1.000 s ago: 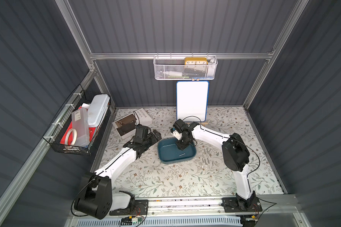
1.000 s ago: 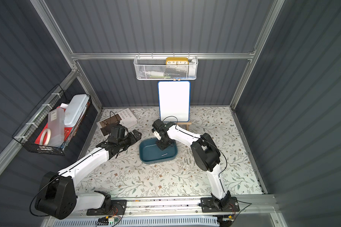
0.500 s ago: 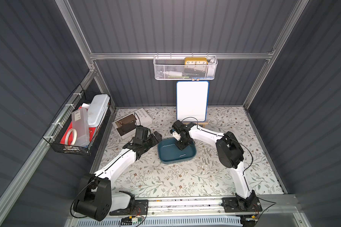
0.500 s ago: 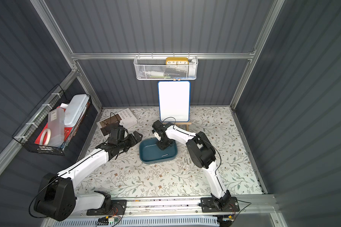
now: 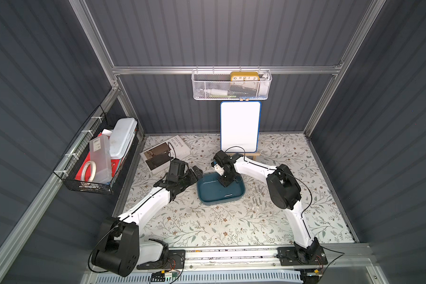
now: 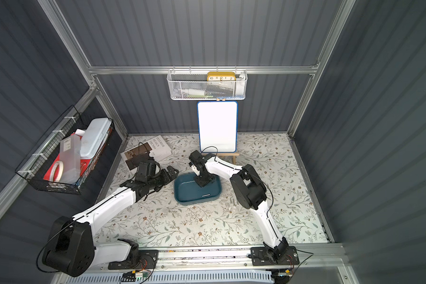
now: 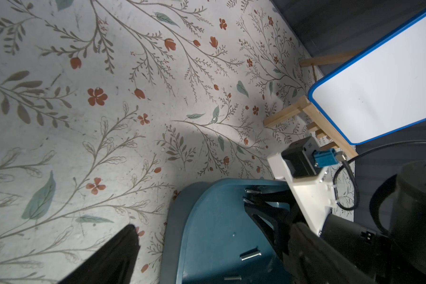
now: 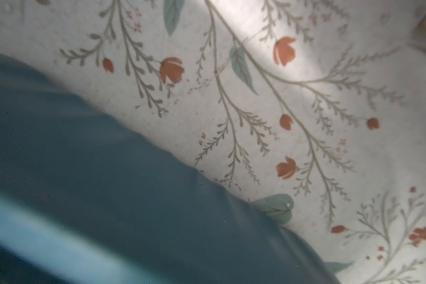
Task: Take out the screws from the storage box
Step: Pick up the screw from the storage box.
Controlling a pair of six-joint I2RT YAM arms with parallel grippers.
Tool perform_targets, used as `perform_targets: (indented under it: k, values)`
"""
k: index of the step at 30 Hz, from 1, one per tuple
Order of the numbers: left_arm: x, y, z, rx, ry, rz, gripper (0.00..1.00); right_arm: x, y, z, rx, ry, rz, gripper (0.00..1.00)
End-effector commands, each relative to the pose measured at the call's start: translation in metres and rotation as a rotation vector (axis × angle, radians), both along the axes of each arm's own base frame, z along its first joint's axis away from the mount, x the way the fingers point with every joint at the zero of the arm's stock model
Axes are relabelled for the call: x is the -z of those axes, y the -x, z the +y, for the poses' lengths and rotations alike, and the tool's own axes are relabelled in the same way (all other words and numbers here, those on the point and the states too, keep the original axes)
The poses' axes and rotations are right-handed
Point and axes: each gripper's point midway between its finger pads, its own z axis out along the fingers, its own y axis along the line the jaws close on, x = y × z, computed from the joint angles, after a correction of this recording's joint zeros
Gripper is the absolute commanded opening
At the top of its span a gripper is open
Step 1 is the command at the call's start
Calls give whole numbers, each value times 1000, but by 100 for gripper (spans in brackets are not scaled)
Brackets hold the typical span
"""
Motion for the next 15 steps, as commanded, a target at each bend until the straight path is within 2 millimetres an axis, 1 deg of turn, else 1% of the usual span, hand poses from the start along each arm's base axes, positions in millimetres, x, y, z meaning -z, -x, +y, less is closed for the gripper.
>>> perform_targets:
  k: [1,4,8,11,15]
  values:
    - [2,3,-3,27,-4,-8,99,13,8,-6,-8,44,37,19]
    - [3,3,-2,24,-4,-6,99,13,12,-4,-10,53,39,12]
    - [4,5,-5,34,12,-2,99,6,16,-2,-6,40,43,6]
    - [4,6,-7,47,18,2,99,2,17,-1,1,49,30,5]
    - [4,7,-9,56,25,5,99,-10,20,4,6,46,24,3]
